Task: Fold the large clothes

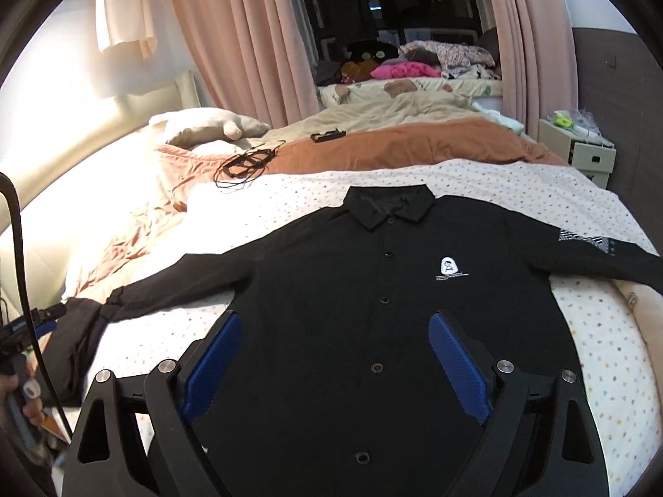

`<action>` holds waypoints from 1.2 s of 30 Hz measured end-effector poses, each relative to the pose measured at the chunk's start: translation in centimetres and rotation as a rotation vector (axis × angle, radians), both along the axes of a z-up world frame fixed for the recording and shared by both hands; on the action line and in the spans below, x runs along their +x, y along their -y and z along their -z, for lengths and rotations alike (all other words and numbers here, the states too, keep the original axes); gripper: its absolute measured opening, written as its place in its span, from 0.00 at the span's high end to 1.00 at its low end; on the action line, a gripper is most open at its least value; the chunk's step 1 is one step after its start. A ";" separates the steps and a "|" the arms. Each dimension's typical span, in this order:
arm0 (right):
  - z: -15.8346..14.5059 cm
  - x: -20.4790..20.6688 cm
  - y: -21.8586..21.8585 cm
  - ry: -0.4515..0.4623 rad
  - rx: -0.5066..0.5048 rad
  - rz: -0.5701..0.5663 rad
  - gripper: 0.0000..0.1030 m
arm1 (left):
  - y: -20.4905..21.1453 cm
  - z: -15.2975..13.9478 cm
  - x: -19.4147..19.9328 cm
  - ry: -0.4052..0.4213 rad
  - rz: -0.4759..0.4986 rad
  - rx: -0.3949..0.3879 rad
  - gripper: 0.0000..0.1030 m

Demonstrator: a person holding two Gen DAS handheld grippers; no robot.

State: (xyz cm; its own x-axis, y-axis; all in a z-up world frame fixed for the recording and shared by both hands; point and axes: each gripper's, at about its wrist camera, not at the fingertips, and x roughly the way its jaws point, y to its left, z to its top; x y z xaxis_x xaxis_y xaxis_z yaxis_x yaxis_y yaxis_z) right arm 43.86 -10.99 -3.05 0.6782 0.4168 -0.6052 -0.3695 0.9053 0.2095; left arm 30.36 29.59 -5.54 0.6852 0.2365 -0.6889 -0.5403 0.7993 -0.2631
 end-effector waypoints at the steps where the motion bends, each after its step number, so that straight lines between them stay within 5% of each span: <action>1: 0.2 0.6 -0.1 -0.006 0.009 0.001 0.12 | -0.3 0.2 0.2 -0.005 -0.006 -0.003 0.20; 16: 2.9 8.2 -4.1 -0.008 -0.098 -0.052 0.24 | -8.2 6.8 5.7 -0.095 -0.139 -0.161 0.25; 27: 7.1 12.5 -8.4 -0.078 -0.104 -0.103 0.25 | -13.5 13.6 10.2 -0.225 -0.279 -0.304 0.29; 31: 7.9 13.4 -10.4 -0.087 -0.101 -0.132 0.26 | -14.5 14.4 11.1 -0.239 -0.328 -0.288 0.31; 33: 8.2 13.9 -11.4 -0.100 -0.097 -0.148 0.35 | -15.1 14.5 11.6 -0.242 -0.345 -0.267 0.32; 34: 8.4 14.3 -12.1 -0.114 -0.092 -0.157 0.42 | -15.4 14.6 11.9 -0.248 -0.352 -0.251 0.35; 36: 8.9 14.9 -13.2 -0.141 -0.068 -0.177 0.51 | -16.0 14.7 12.0 -0.261 -0.381 -0.222 0.68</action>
State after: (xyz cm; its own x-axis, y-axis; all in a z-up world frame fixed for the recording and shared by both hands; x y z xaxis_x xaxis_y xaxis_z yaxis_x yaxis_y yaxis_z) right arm 58.81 2.22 -11.90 0.5044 0.4767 -0.7200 -0.4953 0.8427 0.2109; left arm 42.39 45.54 -20.21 0.3774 0.2642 -0.8876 -0.8527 0.4730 -0.2218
